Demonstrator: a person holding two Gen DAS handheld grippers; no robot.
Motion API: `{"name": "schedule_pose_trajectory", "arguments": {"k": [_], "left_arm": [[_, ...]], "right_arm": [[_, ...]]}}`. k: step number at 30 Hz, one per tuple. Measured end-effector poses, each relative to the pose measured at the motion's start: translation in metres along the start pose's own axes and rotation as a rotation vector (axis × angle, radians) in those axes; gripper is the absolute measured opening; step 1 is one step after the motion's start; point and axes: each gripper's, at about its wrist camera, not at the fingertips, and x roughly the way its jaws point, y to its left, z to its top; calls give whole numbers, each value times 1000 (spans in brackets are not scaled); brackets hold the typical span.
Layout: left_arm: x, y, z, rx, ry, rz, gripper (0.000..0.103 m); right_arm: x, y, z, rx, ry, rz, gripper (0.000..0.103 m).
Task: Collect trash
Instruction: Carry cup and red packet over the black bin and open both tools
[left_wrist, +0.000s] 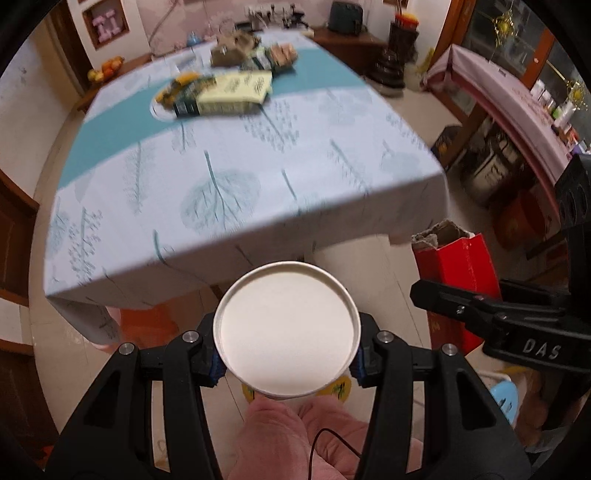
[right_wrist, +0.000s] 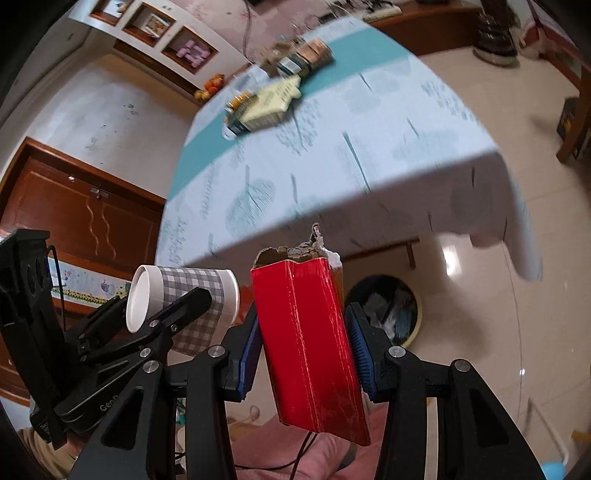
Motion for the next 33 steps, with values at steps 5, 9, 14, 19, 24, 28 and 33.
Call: {"name": "schedule_pose_trajectory", "arguments": {"k": [5, 9, 14, 19, 24, 28, 33], "left_arm": [[48, 3, -8, 7, 75, -6, 47], [95, 5, -17, 22, 121, -9, 47], [153, 10, -29, 23, 162, -16, 47], [208, 18, -37, 7, 193, -21, 47], [254, 26, -47, -7, 201, -13, 47], [283, 38, -57, -6, 194, -15, 47], [311, 43, -68, 45, 169, -18, 47]], "right_arm": [[57, -33, -21, 100, 73, -41, 45], [104, -57, -34, 165, 113, -67, 45], [157, -87, -46, 238, 133, -95, 47], [204, -115, -56, 285, 145, -116, 47], [259, -138, -59, 287, 159, -145, 48], [296, -151, -58, 281, 167, -151, 49], [337, -162, -59, 302, 167, -143, 52]]}}
